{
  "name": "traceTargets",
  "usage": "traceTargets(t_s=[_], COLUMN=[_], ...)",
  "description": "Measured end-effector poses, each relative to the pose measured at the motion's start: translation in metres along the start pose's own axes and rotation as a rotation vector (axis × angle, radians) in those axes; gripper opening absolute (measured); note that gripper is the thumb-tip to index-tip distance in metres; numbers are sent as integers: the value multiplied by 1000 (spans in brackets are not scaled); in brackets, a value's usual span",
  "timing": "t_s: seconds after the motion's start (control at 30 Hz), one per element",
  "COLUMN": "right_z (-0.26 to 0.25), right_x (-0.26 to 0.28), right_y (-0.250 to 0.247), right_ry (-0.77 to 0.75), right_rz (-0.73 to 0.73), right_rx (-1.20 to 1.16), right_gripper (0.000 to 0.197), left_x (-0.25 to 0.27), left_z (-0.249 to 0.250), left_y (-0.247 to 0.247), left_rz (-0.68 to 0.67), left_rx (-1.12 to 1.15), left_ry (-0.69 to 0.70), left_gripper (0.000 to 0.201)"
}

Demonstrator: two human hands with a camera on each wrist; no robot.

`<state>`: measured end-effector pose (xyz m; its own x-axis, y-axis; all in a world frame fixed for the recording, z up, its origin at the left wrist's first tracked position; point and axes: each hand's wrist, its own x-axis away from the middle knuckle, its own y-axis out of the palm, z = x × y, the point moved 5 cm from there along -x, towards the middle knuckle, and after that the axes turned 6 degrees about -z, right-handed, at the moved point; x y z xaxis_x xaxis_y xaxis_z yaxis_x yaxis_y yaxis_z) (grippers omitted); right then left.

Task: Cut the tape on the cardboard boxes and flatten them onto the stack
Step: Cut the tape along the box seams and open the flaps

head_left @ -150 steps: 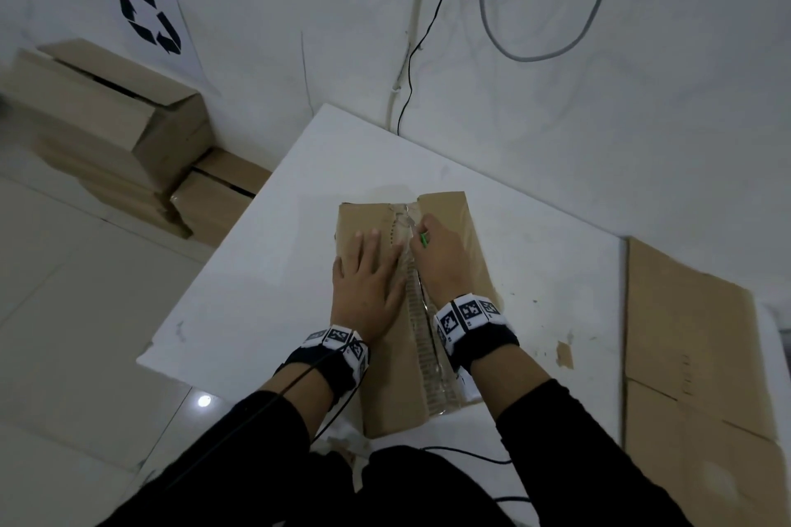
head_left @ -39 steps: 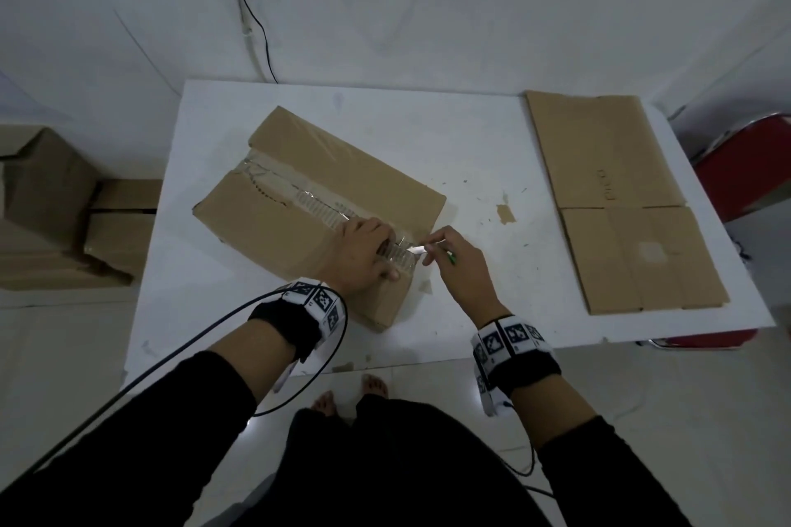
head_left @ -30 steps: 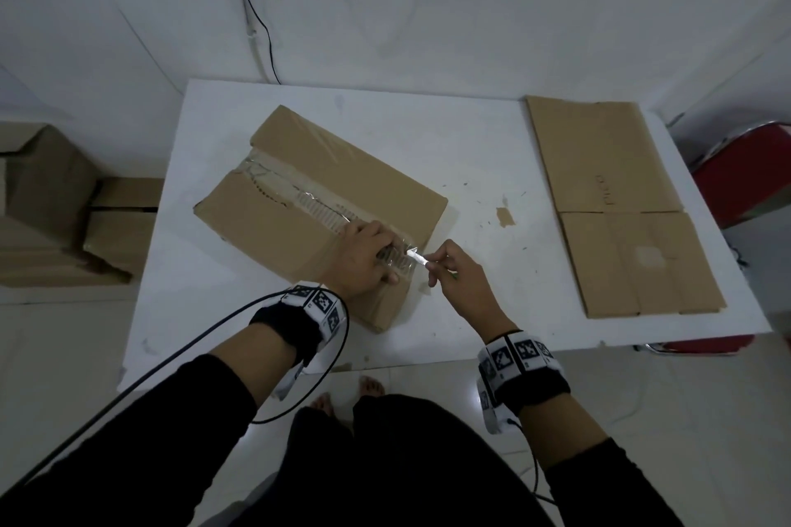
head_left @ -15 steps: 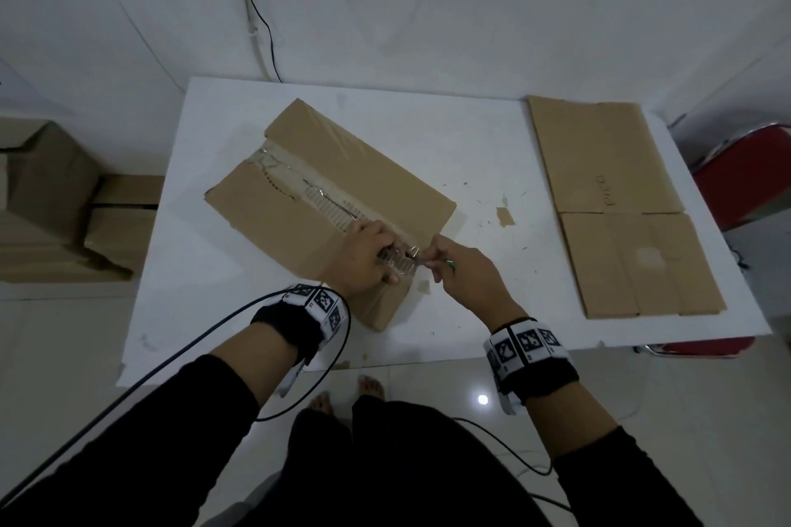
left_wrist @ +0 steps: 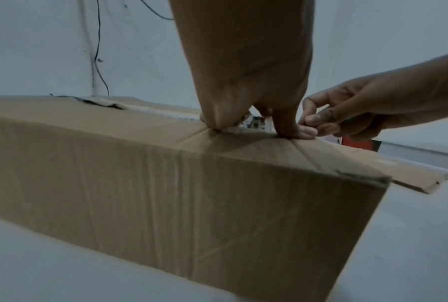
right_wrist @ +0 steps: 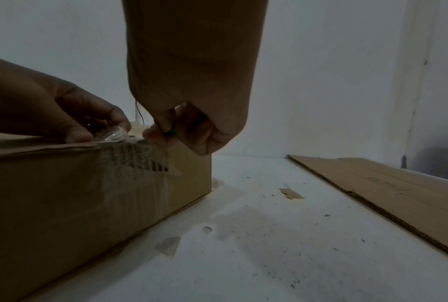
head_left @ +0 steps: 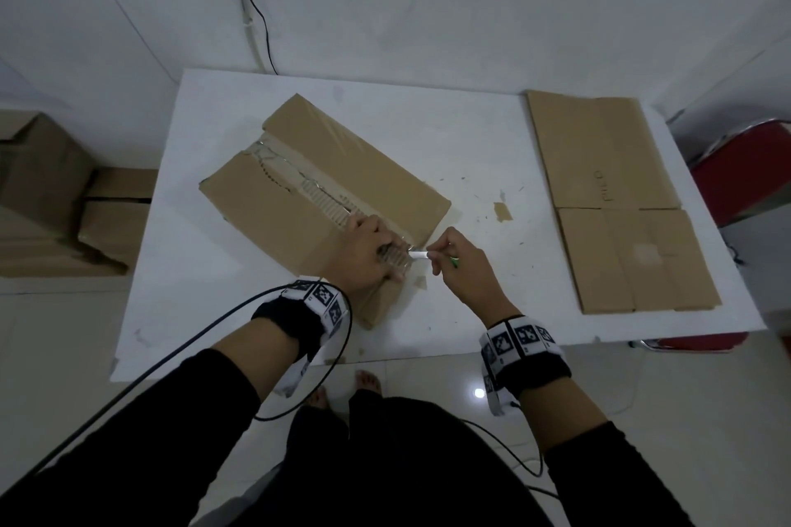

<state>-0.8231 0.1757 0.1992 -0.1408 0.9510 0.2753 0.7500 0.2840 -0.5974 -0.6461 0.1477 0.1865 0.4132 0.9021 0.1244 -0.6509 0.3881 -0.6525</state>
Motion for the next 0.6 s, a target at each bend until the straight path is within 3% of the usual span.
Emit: traceTargets(t_s=[0.13, 0.33, 0.6], right_z=[-4, 0, -3], right_x=[7, 11, 20], right_y=[2, 5, 6], right_ry=[-6, 76, 73], right_rz=[-62, -20, -23], right_rx=[-53, -122, -121], right_gripper=[22, 21, 15], left_x=[2, 4, 7], left_z=[-1, -1, 5], left_y=[-1, 0, -1], left_rz=[26, 37, 14], left_rx=[23, 65, 95], left_ry=[8, -16, 13], left_gripper=[53, 49, 42])
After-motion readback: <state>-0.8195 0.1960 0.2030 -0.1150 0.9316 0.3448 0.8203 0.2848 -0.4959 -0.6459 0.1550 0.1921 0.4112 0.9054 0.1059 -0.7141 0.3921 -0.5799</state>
